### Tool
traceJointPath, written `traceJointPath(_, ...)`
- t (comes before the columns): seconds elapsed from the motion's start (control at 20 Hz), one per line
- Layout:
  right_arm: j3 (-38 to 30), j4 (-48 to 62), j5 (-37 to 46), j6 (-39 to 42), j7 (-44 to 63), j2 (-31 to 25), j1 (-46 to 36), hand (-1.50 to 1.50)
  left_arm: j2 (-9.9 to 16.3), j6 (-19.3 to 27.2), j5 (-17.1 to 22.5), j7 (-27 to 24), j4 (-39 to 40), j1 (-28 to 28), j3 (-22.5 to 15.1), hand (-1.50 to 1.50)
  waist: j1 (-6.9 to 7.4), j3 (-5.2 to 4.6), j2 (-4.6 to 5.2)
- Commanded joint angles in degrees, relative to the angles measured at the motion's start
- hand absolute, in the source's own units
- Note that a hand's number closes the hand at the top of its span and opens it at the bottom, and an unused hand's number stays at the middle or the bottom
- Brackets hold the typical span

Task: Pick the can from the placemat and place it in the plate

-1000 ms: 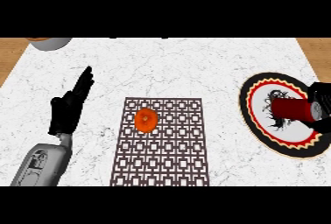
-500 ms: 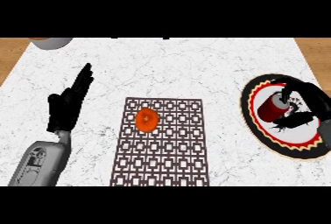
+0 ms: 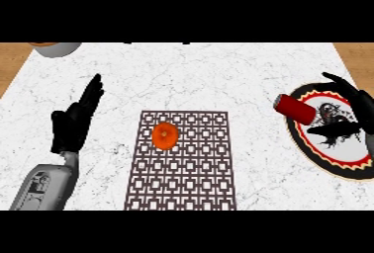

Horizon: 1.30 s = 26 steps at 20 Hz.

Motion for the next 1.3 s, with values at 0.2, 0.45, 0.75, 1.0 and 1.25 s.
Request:
traceJointPath(0.2,-13.48,7.74,-11.36,9.73,-0.72,-10.59,1.54,-1.50,-1.53,0.57,-0.97,0.15,-1.56,2.09,-1.05,0.00,-0.23,0.33,0.25)
traceJointPath(0.45,-16.85,17.27,-11.84,15.70,-6.47,-16.29,1.21,-1.50,1.64,-2.93,1.49,1.70,-1.23,0.11,2.35,0.00,0.79,0.42,0.65)
traceJointPath(0.75,-17.36,23.48,-10.35,24.28,-12.60,-23.01,3.62,-1.50,-0.80,-1.10,-0.96,-0.49,-0.21,-0.46,0.53,0.00,1.34,0.62,1.08)
traceJointPath(1.0,-17.11,24.23,-9.25,24.18,-14.72,-24.19,4.47,-1.50,-0.21,-1.86,-0.58,1.88,-0.03,-3.15,1.17,0.00,1.38,0.71,1.09)
traceJointPath(1.25,-18.19,25.26,-10.13,26.82,-15.39,-25.35,6.21,-1.50,-0.80,-1.45,-0.69,1.48,-2.04,-0.60,0.78,0.00,1.75,0.84,0.99)
